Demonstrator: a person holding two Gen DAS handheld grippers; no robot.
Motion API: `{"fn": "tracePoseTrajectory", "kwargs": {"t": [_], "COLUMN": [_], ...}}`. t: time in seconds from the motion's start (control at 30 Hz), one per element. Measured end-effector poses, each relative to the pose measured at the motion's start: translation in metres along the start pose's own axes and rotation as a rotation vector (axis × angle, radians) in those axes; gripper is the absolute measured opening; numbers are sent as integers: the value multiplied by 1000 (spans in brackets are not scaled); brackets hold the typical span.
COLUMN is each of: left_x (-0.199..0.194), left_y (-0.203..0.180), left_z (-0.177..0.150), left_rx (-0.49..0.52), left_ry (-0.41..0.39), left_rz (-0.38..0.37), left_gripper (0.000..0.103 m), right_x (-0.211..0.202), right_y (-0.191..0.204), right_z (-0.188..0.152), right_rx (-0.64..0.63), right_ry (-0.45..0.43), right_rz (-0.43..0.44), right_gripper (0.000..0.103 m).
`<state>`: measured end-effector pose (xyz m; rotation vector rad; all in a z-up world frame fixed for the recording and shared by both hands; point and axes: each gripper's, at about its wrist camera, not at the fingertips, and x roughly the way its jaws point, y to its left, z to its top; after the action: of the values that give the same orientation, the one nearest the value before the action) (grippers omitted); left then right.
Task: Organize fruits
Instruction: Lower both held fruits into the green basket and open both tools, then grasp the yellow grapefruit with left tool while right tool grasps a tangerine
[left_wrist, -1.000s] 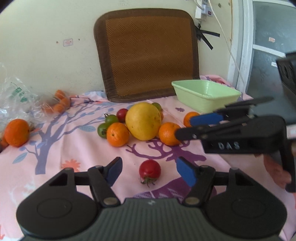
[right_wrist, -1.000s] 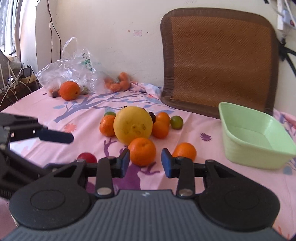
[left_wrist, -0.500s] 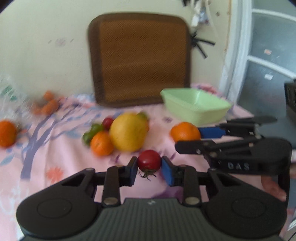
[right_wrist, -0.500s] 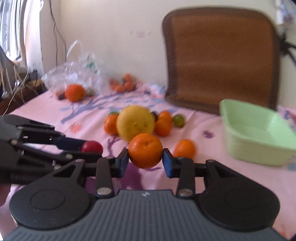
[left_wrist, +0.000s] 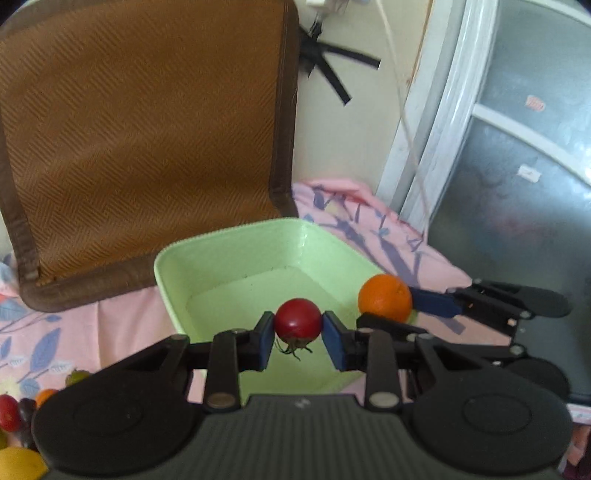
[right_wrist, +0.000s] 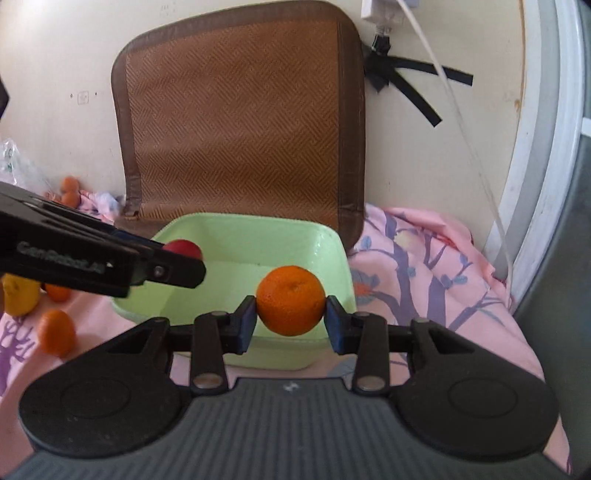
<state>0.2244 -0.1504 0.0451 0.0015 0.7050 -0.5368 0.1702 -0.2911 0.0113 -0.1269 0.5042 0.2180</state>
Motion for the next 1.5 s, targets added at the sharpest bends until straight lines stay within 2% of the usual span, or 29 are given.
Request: {"fn": "tracePoseTrajectory", "kwargs": {"t": [0.07,0.13,0.27,0.33,0.43,0.6,0.67,0.73,0.8,0.93,1.0,1.07,1.23,1.5], "left_x": [7,12,11,5,-26,-120,-156,-182,-203,-225,-229,-235,-232,-222], "left_y": [0,3,5,4,3,31,53,79,106,143,152,161,154,134], "left_z": [-3,-3,-5,-6,-14,-54,-75,-97,-118,-155,-168,-181,-192,-200], "left_rx": [-10,-22,-35,-35,-47,-121,-155,-193,-263,-377,-410,-406,-330,-214], "left_ry": [2,14,1,-3,-66,-190,-214,-214,-207,-201,-201,-199,-208,-210], "left_rz": [12,14,37,43,21,-36,14,106,162,246,261,270,308,354], "left_gripper": [29,30,50,51,51,51,51,51,51,51,51,51,51,51], "right_x": [2,0,1,-2,-12,-50,-62,-71,-77,-76,-70,-59,-44,-45], "right_y": [-1,2,-1,-2,-1,3,13,28,50,100,124,142,175,169], "right_z": [0,-4,-5,-4,-5,-10,-15,-18,-21,-20,-17,-14,-9,-19], "right_rx": [-5,-27,1,12,21,107,110,102,83,25,-3,-7,-31,62], "right_ry": [-5,-31,-52,-63,-81,-148,-157,-150,-139,-122,-110,-90,-68,-73], "right_rz": [12,-12,-8,-1,-11,11,40,87,141,232,252,262,271,264], "right_gripper": [43,43,50,51,50,50,50,50,50,50,50,50,50,50]}}
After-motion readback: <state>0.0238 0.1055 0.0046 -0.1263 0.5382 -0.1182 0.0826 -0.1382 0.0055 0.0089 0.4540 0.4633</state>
